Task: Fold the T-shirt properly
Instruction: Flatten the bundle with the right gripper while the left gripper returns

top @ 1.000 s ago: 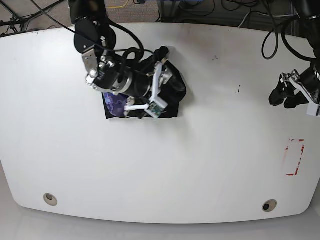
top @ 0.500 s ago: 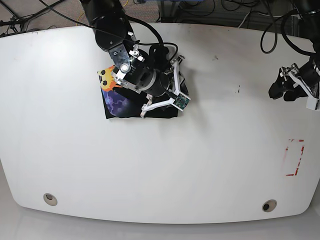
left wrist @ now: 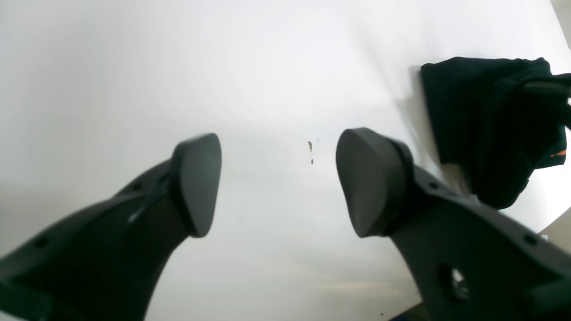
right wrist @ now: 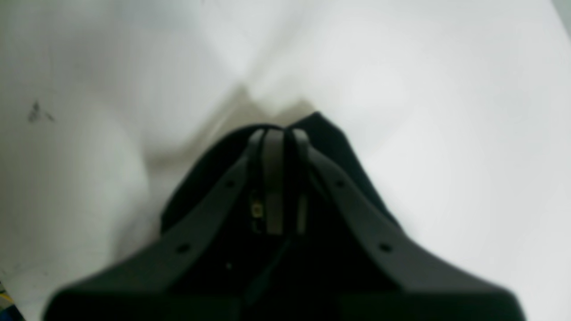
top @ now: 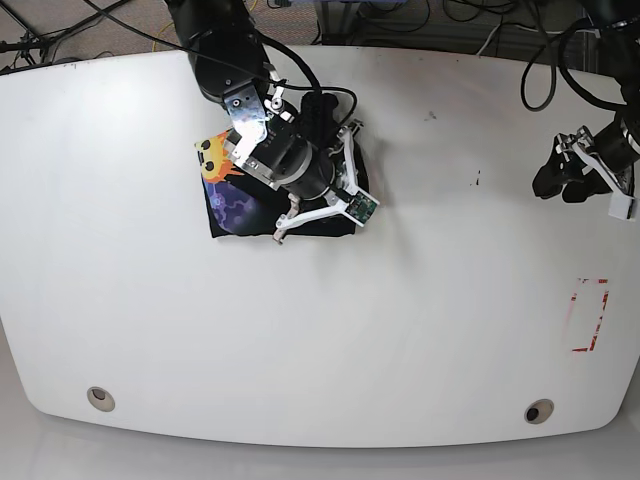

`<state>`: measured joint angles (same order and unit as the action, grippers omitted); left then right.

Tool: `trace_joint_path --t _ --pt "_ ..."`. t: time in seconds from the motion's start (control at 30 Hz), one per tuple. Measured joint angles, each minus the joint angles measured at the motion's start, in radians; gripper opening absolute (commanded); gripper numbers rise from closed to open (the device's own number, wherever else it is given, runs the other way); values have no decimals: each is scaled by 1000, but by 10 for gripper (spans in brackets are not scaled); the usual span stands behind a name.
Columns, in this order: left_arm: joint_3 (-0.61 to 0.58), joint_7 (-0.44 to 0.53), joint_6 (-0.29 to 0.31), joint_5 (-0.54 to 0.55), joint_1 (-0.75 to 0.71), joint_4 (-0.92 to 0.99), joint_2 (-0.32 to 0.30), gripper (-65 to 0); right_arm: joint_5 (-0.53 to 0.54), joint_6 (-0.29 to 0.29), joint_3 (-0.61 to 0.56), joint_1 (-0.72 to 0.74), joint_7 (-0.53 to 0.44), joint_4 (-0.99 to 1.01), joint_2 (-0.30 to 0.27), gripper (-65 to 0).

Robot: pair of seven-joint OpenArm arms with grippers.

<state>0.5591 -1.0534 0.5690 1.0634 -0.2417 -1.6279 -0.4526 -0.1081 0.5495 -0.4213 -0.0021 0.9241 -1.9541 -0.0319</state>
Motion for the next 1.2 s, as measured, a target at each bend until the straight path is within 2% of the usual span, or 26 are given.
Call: trace_joint_path --t 0.2,0.5,1.03,1.2 --pt "-55 -2 0 -4 1 0 0 -242 7 1 9 2 -4 -26 4 -650" --pt "-113 -1 0 -4 3 0 1 -242 7 0 107 47 -3 -37 44 -650" --pt "-220 0 0 -4 3 0 2 -242 8 0 117 131 0 -10 58 -650" --pt "-248 0 0 -4 3 0 1 -242 18 9 169 140 0 -6 72 -650"
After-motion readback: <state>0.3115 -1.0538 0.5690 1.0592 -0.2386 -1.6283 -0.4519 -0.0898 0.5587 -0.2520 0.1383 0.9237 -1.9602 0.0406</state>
